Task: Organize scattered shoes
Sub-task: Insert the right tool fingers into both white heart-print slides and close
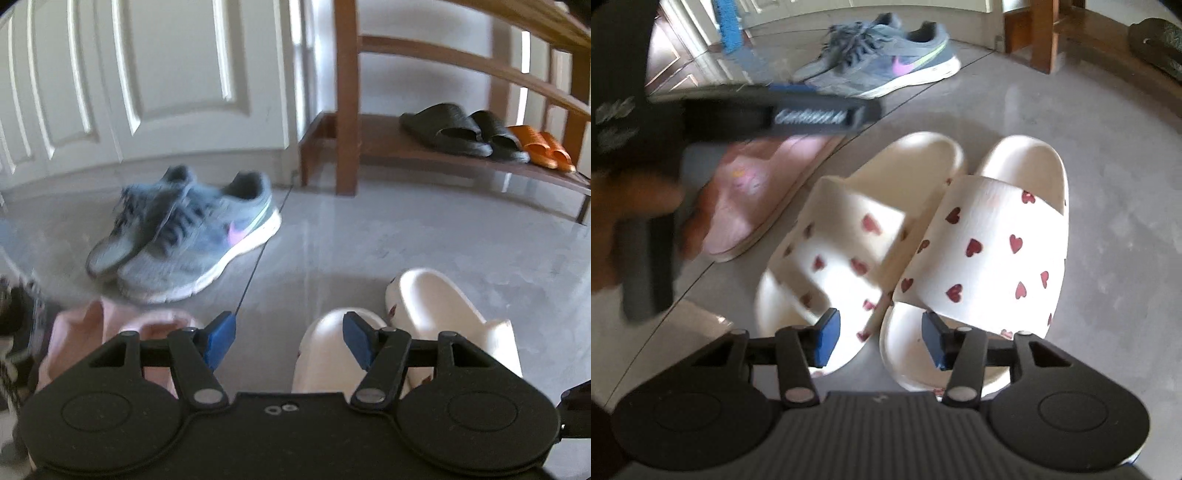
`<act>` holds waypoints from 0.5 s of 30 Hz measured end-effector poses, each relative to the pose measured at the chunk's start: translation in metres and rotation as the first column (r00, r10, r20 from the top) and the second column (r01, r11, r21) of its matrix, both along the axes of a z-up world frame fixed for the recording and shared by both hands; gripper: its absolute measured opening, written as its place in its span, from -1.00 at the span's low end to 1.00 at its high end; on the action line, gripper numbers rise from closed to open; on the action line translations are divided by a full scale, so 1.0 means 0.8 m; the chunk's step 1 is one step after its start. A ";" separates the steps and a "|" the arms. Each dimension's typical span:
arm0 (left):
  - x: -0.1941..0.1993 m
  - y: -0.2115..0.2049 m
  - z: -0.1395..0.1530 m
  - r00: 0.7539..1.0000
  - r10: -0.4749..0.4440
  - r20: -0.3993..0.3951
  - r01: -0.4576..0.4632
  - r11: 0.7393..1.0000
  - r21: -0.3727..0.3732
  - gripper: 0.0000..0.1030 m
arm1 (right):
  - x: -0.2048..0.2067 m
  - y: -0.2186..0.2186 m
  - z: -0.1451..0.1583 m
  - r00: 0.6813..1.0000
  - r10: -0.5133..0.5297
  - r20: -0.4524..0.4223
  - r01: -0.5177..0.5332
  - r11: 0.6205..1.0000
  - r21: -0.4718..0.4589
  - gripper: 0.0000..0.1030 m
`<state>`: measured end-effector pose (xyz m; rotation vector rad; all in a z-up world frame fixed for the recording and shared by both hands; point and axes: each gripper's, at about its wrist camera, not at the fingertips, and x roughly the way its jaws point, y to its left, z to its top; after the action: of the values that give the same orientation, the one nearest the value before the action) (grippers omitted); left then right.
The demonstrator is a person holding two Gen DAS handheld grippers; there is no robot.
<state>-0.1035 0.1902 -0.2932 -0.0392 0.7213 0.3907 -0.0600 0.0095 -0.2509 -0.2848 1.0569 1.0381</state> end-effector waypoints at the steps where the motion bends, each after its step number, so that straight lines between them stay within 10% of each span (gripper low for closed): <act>1: 0.000 0.001 0.000 1.000 0.001 0.001 -0.001 1.000 0.001 0.24 | -0.001 0.001 0.000 1.000 0.002 0.006 -0.002 1.000 -0.001 0.03; 15: -0.001 0.004 -0.001 1.000 0.021 0.012 -0.021 1.000 0.004 0.24 | -0.036 0.010 -0.011 0.998 -0.040 0.038 0.040 0.999 -0.019 0.38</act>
<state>-0.1046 0.1935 -0.2942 -0.0456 0.7091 0.4118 -0.0892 0.0179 -0.2593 -0.2970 1.0359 0.9833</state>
